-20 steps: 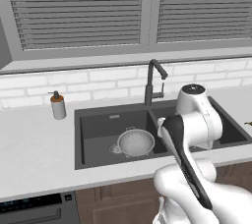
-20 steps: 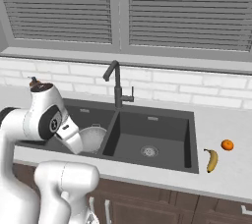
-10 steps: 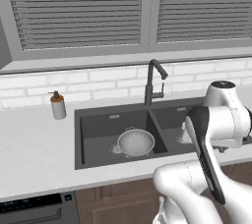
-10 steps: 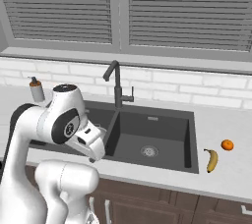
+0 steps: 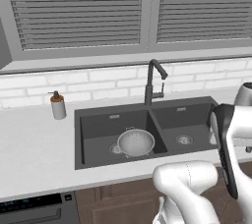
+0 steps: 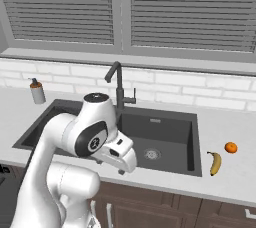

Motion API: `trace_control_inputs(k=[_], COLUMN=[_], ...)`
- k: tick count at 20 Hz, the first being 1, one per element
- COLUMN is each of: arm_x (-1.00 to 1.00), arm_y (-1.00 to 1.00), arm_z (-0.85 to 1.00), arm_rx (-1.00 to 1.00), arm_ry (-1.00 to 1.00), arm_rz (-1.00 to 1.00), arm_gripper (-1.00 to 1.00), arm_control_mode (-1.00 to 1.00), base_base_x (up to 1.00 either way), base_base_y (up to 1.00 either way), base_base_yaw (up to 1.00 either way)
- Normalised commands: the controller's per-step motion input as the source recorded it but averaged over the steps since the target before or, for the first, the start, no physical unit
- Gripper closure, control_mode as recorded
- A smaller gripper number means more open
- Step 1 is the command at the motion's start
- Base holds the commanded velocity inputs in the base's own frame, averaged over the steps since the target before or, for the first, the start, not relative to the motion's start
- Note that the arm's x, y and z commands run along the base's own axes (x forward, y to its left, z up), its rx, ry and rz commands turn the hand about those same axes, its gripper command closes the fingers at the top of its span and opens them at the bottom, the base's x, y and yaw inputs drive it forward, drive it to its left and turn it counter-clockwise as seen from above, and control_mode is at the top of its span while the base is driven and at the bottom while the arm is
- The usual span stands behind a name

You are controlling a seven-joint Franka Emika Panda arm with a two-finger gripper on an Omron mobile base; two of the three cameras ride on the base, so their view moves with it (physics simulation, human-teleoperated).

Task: Put the colander in the sink, put the tangerine, banana in the colander, and turn on the sink faucet and pour water over the colander.

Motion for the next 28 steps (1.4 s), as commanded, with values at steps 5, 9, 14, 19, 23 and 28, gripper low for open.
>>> trace_control_inputs(k=[5,9,14,19,23,28], arm_x=[0.16,0.3,0.42,0.6,0.6,0.69], arm_y=[-0.87,-0.91,-0.88,-0.8,-0.83,-0.73], arm_z=[0.0,0.0,0.0,-0.04,-0.01,-0.13], arm_rx=[0.0,0.01,0.01,0.0,0.04,0.06], arm_ry=[0.0,0.0,-0.01,-0.03,-0.09,0.03], arm_rz=[0.09,0.09,0.09,0.07,0.09,0.09], arm_gripper=[-1.0,-1.0,-1.0,-1.0,-1.0,-1.0], arm_control_mode=[-1.0,-1.0,-1.0,-1.0,-1.0,-1.0], base_base_x=[0.0,0.0,0.0,0.0,0.0,0.0], base_base_y=[0.0,0.0,0.0,0.0,0.0,0.0], base_base_yaw=[0.0,0.0,0.0,0.0,0.0,0.0])
